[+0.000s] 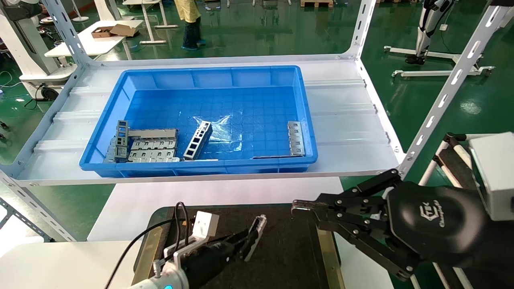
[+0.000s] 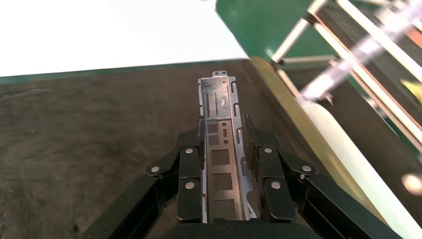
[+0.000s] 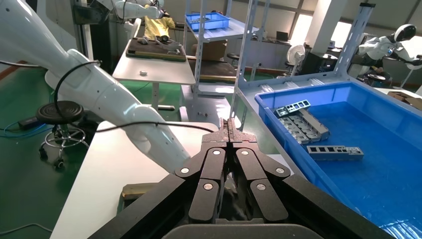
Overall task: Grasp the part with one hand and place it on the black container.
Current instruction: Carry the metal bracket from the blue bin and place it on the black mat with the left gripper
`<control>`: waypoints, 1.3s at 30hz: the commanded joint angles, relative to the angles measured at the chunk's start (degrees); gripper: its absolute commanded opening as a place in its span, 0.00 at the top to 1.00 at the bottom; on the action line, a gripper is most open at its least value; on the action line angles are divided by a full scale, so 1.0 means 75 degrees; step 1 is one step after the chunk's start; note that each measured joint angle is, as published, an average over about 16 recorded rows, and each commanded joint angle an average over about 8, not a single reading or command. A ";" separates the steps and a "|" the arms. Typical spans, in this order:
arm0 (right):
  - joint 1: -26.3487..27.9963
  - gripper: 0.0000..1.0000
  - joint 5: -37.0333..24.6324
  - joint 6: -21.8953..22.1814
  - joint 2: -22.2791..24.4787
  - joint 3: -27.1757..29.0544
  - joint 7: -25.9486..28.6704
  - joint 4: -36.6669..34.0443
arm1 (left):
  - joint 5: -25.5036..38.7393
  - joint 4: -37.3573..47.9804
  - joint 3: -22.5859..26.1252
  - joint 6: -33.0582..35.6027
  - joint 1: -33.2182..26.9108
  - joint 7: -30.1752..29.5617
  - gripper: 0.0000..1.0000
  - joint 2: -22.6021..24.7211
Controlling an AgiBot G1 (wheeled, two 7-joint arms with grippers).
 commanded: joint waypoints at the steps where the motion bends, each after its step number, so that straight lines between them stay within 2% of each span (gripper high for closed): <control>1: 0.0000 1.00 0.0000 0.0000 0.0000 0.0000 0.0000 0.0000 | 0.0021 0.0245 0.0104 -0.0555 -0.0015 -0.0235 1.00 0.0312; 11: 0.0000 1.00 0.0000 0.0000 0.0000 0.0000 0.0000 0.0000 | -0.0484 0.1618 0.0730 -0.1900 -0.0391 -0.0909 1.00 0.1639; 20: 0.0000 1.00 0.0001 0.0000 0.0000 -0.0001 0.0000 0.0000 | -0.1008 0.2215 0.1233 -0.2407 -0.0626 -0.1115 1.00 0.2102; 26: 0.0000 1.00 0.0001 0.0000 0.0000 -0.0001 -0.0001 0.0000 | -0.1300 0.2255 0.1532 -0.2665 -0.0677 -0.1149 0.84 0.2131; 27: 0.0000 1.00 0.0001 0.0000 0.0000 -0.0001 -0.0001 0.0000 | -0.1352 0.2256 0.1580 -0.2704 -0.0679 -0.1154 0.80 0.2132; 28: 0.0000 0.98 0.0001 0.0000 0.0000 -0.0001 -0.0001 0.0000 | -0.1403 0.2255 0.1625 -0.2739 -0.0680 -0.1160 0.70 0.2132; 29: 0.0000 0.92 0.0001 0.0000 0.0000 -0.0001 -0.0001 0.0000 | -0.1455 0.2252 0.1672 -0.2772 -0.0681 -0.1164 0.61 0.2133; 35: 0.0000 0.17 0.0001 0.0001 0.0001 -0.0001 -0.0001 0.0000 | -0.1752 0.2195 0.1928 -0.2953 -0.0704 -0.1178 0.03 0.2137; 37: 0.0000 0.00 0.0001 0.0001 0.0001 -0.0002 -0.0001 0.0000 | -0.1842 0.2170 0.2006 -0.3006 -0.0717 -0.1178 0.00 0.2138; 39: 0.0000 0.00 0.0001 0.0001 0.0001 -0.0002 -0.0001 0.0000 | -0.1930 0.2146 0.2082 -0.3055 -0.0733 -0.1175 0.00 0.2137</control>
